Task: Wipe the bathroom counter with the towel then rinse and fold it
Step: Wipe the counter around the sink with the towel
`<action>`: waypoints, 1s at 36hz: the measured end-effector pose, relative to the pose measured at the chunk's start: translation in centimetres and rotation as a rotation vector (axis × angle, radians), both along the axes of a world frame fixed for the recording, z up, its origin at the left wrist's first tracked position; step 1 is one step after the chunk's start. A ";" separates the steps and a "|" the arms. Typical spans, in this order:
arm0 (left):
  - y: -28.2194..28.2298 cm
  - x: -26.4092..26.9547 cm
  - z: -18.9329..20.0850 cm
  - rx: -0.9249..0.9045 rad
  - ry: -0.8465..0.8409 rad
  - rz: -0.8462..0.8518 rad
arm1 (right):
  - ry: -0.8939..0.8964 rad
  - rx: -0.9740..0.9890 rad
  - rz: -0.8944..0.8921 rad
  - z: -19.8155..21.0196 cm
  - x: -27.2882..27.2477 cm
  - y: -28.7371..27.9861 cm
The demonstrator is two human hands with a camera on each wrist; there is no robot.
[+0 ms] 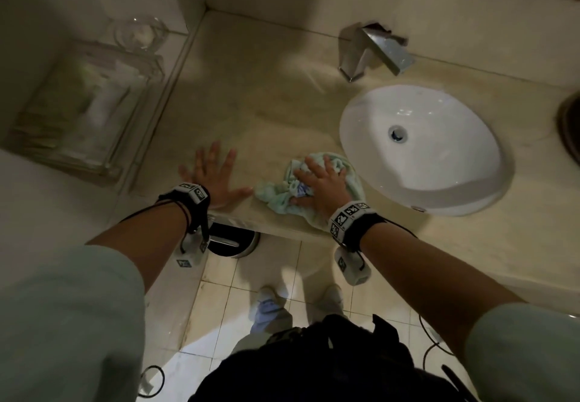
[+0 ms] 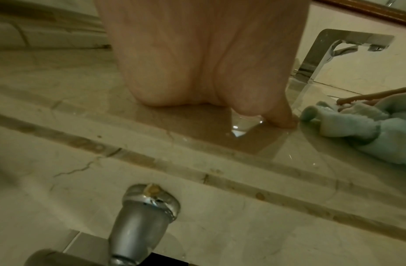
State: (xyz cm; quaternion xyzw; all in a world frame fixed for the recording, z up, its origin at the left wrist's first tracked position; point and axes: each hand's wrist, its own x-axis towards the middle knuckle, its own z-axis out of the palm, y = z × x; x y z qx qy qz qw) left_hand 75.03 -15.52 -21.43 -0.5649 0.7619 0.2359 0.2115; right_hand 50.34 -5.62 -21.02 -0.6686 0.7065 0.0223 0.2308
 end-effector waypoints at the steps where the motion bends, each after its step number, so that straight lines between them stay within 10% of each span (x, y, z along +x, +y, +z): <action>1: 0.0 0.0 -0.1 -0.003 0.005 0.006 | 0.000 0.004 0.006 0.0 -0.1 -0.1; 18: -0.3 -0.1 -0.5 -0.002 -0.013 0.018 | -0.041 0.046 0.027 0.7 -1.7 -6.2; 36: 0.1 -0.7 0.3 0.004 -0.039 0.015 | -0.102 -0.166 -0.228 -0.7 -5.9 5.8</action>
